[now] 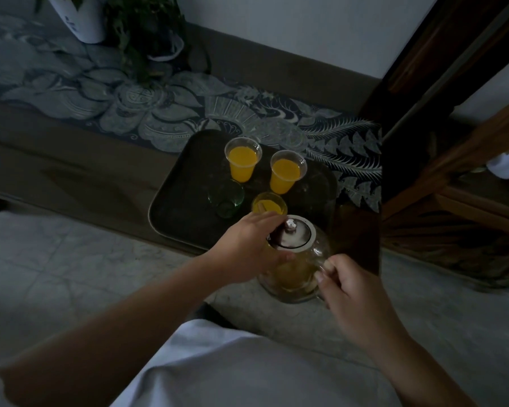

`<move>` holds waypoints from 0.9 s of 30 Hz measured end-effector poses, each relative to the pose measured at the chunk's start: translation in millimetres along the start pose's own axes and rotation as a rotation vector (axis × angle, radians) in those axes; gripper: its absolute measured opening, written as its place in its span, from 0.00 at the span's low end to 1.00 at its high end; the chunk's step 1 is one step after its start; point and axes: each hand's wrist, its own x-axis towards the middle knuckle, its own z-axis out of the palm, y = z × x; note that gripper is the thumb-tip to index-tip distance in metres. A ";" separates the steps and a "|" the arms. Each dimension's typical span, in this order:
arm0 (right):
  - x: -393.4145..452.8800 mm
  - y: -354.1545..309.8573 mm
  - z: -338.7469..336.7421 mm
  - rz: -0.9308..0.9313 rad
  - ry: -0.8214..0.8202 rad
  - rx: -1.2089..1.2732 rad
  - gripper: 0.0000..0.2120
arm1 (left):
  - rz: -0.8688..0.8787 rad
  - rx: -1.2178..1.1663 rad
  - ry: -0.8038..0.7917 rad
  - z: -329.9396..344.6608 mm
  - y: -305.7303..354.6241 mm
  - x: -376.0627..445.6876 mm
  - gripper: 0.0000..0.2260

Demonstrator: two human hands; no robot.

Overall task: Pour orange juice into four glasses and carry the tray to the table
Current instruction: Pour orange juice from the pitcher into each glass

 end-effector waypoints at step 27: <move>43.8 -115.6 77.4 0.360 0.227 -0.062 0.08 | 0.127 -0.332 -0.261 -73.5 -112.1 14.2 0.16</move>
